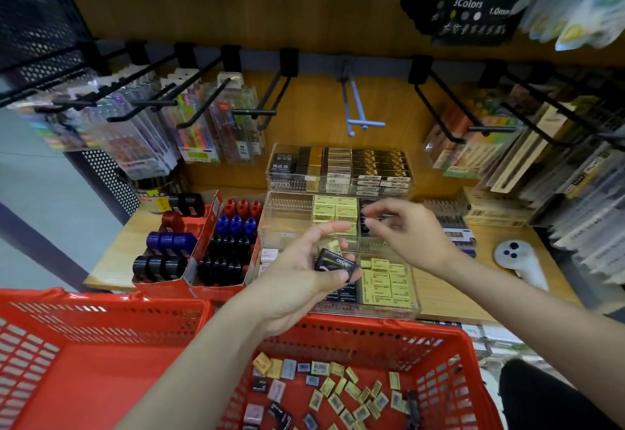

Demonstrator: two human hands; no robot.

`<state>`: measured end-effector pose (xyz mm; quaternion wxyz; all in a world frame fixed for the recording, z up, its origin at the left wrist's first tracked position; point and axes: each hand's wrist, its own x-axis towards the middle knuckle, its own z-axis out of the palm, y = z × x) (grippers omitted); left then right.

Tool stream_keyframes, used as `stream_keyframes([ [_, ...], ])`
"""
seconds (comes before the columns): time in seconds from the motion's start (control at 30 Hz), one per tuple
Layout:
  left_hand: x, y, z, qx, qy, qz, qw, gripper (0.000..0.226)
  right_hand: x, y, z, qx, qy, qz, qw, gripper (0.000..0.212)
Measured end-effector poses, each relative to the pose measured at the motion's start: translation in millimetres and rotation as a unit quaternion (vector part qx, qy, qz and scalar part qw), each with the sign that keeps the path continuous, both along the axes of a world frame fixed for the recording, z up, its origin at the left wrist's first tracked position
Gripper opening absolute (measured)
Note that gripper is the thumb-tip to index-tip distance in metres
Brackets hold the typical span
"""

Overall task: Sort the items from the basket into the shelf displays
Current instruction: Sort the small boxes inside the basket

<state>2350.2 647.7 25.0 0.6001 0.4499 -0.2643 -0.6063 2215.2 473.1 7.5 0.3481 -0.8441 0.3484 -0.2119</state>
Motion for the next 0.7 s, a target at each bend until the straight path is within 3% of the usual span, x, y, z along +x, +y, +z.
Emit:
stream_keyframes([
  [0.07, -4, 1, 1, 0.0, -0.021, -0.011, 1.0, 0.059, -17, 31, 23, 0.148, -0.083, 0.031, 0.985, 0.014],
  [0.17, -16, 2, 3, 0.003, -0.073, -0.008, 0.997, 0.045, -41, 72, 42, 0.249, -0.138, 0.058, 0.957, 0.02],
  [0.37, -36, 3, 3, 0.01, -0.12, 0.041, 0.992, 0.036, -53, 89, 47, 0.154, -0.055, 0.039, 0.986, 0.034],
  [0.5, -33, 5, 4, 0.008, -0.018, 0.006, 1.0, 0.05, -54, 84, 45, 0.116, -0.051, 0.047, 0.991, 0.032],
  [0.6, -27, 4, 5, 0.001, 0.009, -0.01, 1.0, 0.061, -51, 76, 41, 0.143, -0.077, 0.042, 0.986, 0.03],
  [0.7, -22, -5, 5, 0.035, 0.034, 0.071, 0.996, 0.043, -50, 54, 38, 0.221, -0.157, -0.042, 0.962, 0.03],
])
